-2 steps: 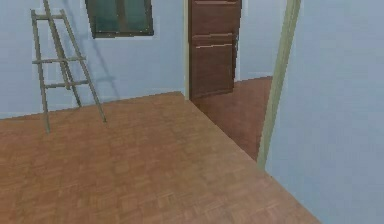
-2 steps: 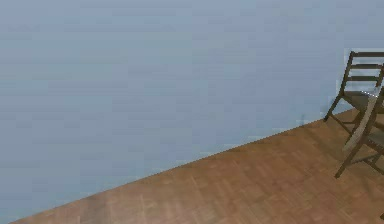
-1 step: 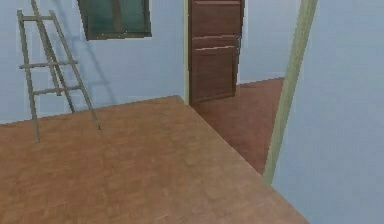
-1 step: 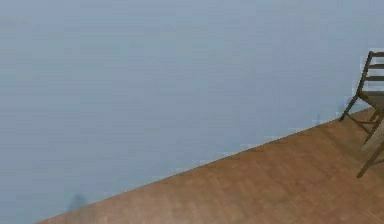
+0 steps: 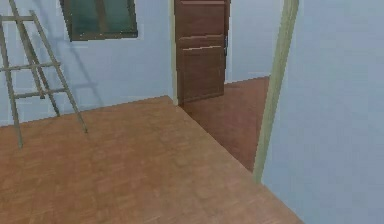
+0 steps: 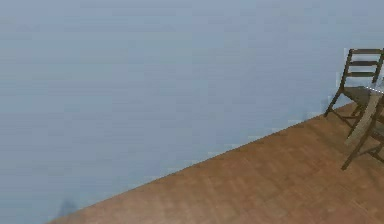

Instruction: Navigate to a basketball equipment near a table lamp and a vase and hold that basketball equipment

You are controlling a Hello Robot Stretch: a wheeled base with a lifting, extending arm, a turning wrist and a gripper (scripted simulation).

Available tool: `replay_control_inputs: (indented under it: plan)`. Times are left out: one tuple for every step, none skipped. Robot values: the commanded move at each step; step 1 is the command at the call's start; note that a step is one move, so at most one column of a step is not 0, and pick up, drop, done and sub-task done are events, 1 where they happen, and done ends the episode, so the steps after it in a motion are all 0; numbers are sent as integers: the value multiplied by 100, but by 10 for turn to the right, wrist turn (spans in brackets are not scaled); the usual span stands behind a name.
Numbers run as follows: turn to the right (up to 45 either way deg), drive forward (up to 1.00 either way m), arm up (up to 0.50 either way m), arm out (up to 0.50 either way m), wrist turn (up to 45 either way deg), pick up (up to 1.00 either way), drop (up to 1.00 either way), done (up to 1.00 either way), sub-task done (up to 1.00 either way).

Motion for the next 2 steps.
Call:
replay_control_inputs:
  plan:
    - [0, 100, 0, 0, 0, 0, 0, 0, 0]
    - [30, 0, 0, 0, 0, 0, 0, 0, 0]
